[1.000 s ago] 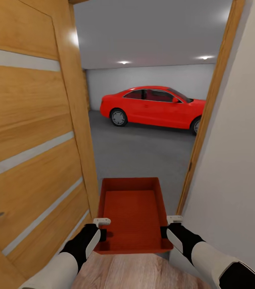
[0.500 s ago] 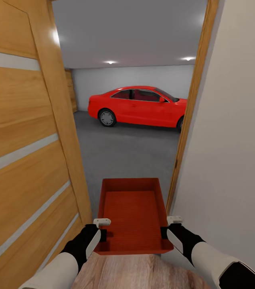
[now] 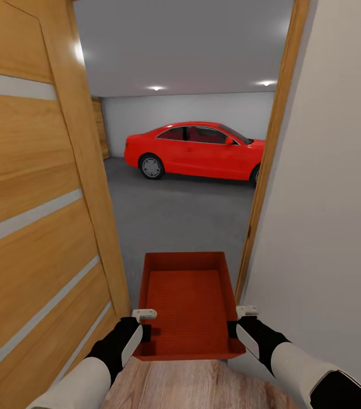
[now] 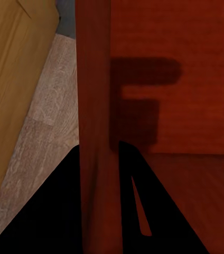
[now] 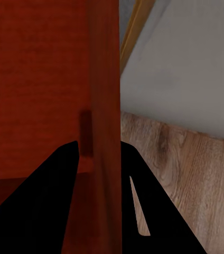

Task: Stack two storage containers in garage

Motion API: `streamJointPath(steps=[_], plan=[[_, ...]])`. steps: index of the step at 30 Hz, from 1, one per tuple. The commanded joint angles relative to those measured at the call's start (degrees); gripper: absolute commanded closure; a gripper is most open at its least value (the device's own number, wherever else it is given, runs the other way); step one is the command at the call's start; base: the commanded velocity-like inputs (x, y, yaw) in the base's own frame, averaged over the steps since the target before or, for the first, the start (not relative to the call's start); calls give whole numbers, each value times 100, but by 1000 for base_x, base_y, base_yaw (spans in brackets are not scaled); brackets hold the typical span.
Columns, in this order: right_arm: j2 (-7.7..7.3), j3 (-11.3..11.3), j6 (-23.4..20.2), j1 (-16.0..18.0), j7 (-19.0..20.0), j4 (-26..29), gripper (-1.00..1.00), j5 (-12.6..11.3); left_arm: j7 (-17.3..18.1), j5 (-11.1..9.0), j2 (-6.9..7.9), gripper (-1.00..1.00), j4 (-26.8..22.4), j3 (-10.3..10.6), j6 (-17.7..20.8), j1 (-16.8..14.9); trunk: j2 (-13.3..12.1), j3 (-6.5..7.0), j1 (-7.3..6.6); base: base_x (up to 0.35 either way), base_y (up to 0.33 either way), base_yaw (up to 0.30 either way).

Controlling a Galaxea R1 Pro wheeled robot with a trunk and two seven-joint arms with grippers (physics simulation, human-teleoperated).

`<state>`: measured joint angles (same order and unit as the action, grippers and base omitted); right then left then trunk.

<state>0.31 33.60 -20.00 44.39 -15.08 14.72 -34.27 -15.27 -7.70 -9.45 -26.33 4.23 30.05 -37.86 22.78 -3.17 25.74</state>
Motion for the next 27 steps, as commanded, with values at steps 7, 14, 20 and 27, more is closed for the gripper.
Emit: streamJointPath(steps=[7,14,20,27], plan=[[-5,122,-4,8,-39,145,100,-97,-99,102,22,100,111,61,72,-2,14,-13,4,106,221,0],[-5,124,-4,8,-39,145,100,-97,-99,102,22,100,111,61,65,-2,14,-13,4,46,85,0],[-5,124,-4,8,-39,145,100,-97,-99,102,22,100,111,61,63,-2,14,-13,4,2,4,-96],[-5,121,-4,8,-39,145,100,-97,-99,102,24,100,111,61,63,-2,14,-13,4,0,0,-236]])
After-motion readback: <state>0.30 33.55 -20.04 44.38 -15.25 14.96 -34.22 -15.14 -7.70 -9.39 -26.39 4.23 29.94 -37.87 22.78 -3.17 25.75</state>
